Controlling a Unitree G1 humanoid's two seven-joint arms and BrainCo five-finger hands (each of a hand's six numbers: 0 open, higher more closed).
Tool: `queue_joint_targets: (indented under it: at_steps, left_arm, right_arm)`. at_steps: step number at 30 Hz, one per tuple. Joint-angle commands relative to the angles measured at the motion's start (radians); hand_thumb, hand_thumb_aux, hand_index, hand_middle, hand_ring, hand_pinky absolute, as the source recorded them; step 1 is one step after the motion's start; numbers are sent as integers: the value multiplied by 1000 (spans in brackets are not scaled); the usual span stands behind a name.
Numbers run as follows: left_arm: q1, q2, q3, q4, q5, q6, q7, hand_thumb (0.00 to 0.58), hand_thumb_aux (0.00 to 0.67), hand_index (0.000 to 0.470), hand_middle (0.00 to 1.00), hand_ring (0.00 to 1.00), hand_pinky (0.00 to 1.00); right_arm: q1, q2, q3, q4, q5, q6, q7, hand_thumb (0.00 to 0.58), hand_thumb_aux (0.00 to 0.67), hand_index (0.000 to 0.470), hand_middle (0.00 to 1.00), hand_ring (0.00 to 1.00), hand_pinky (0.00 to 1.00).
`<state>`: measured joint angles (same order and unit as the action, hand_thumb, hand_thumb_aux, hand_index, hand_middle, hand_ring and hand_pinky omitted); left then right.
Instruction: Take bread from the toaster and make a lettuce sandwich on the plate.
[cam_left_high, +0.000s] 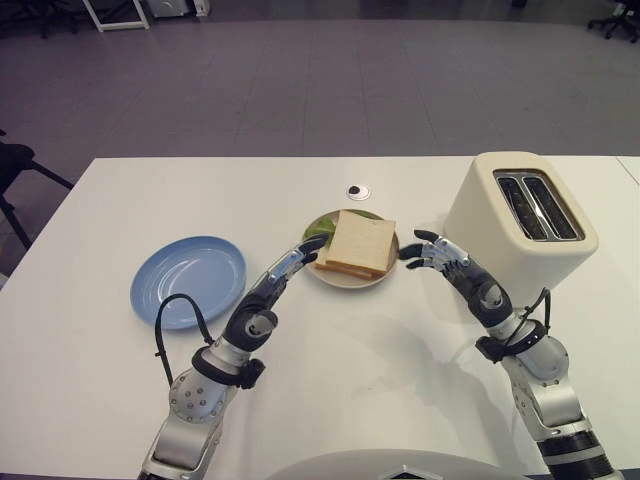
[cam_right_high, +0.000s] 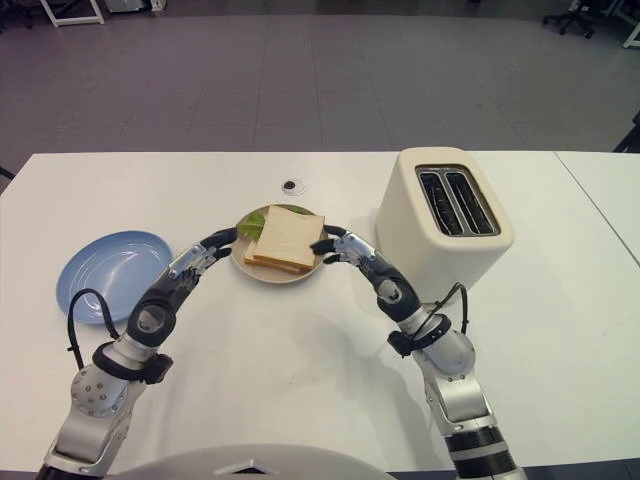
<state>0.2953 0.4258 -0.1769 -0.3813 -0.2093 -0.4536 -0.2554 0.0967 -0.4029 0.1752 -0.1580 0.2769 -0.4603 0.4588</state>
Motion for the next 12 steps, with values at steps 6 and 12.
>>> queue_joint_targets:
  at_steps: [6,12]
  left_arm:
    - [-36,-57,92,101,-70,24,-60,0,0,0,0,0,0]
    - [-59,-80,134,144,-110,19,-120,0,0,0,0,0,0]
  right_arm:
    - [-9,53,-94,9,163,31,74,0,0,0,0,0,0]
    - [8,89,-162,-32,302,61,129,0,0,0,0,0,0]
